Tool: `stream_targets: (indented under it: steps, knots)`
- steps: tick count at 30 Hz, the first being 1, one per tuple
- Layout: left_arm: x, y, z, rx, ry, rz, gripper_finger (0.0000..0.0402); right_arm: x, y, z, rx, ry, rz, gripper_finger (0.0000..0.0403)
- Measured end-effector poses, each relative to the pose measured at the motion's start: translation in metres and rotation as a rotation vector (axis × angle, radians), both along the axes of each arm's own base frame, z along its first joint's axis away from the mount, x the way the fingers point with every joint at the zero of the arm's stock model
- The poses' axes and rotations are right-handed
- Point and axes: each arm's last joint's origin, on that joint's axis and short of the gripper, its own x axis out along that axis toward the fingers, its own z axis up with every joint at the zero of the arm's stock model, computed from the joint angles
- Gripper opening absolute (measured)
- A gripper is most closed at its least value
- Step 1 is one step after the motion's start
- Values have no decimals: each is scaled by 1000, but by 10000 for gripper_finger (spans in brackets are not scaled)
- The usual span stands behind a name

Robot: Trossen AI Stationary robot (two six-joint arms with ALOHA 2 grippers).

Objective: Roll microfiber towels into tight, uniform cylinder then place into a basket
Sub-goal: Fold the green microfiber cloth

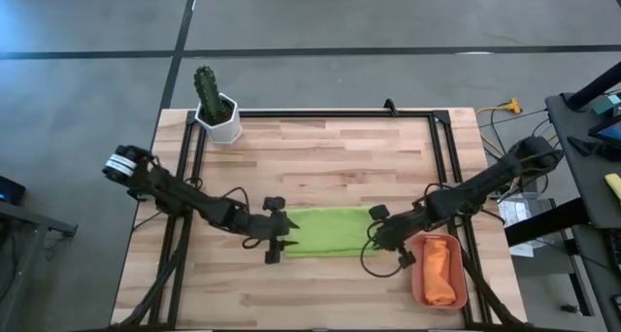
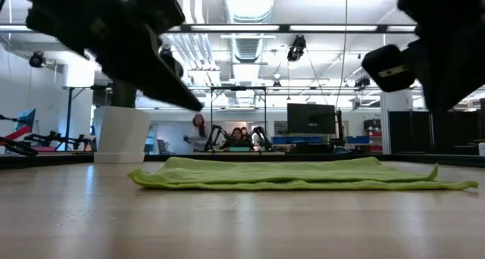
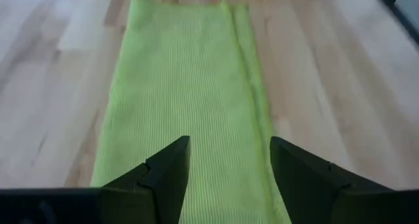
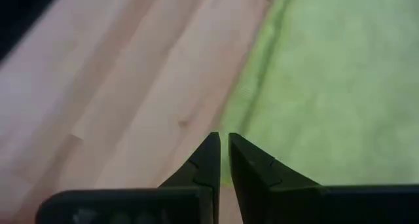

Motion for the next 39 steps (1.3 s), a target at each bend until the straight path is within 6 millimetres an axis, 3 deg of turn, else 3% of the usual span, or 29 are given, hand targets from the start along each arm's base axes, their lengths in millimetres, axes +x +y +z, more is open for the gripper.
stream_targets:
  steps: [4, 9, 13, 22, 39]
  knots:
    - [-2, 1, 8, -11, -29, 0, 195, -2, 3, -2, -7, 3, -22, 28]
    - [-1, 0, 5, -7, -19, 0, 195, -2, 1, -26, -128, 58, -56, 43]
    - [-1, 0, -2, 3, 7, 0, 195, 1, 2, -38, -154, 90, -60, 83]
    - [0, 0, -3, 5, 11, 0, 195, 4, 3, -38, -161, 73, -77, 165]
    - [0, 0, -3, 4, 9, 0, 195, 7, 4, -51, -193, 105, -66, 110]
